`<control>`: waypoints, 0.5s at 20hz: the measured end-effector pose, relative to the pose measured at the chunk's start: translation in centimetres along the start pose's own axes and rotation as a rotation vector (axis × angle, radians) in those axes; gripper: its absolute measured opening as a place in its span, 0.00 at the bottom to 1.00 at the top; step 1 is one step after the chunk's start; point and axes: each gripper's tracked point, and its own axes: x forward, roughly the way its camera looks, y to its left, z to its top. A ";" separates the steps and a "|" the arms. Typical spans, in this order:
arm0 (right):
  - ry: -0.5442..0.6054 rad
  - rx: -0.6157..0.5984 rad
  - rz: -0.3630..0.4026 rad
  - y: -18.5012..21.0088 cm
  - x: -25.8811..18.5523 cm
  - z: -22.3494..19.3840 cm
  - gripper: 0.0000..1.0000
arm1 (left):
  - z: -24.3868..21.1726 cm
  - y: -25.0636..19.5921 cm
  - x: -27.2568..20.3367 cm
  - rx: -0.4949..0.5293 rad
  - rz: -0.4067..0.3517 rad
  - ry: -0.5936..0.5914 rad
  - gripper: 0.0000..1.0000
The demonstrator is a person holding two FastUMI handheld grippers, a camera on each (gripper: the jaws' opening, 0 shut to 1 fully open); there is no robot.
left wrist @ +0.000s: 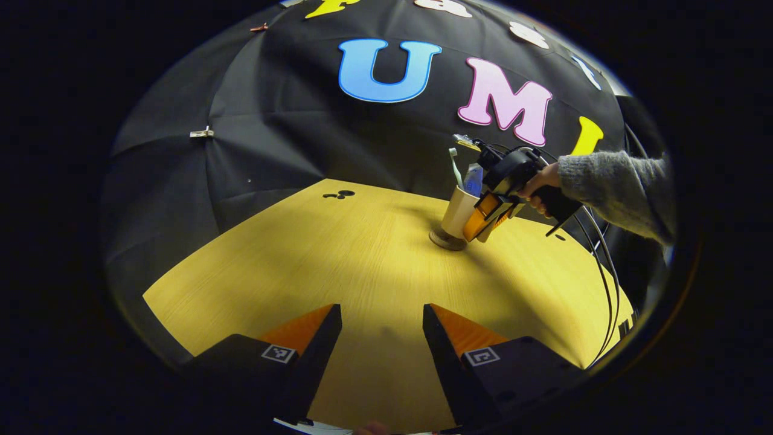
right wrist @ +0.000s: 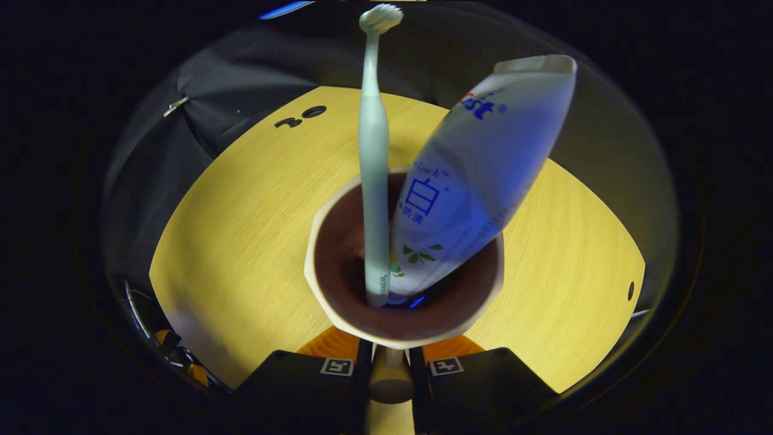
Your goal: Put the toothbrush and toothpaste on the desktop into the cup, then pick up the cup and place it on the coaster on the desktop.
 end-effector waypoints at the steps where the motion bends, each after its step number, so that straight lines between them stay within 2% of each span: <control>1: 0.006 -0.009 -0.008 0.0 -0.1 -0.2 0.30 | -0.1 0.3 -0.1 -0.005 0.007 0.001 0.86; 10: 0.041 -0.018 -0.032 0.5 1.7 -0.6 0.30 | -0.8 1.4 -0.6 -0.034 0.031 0.004 0.86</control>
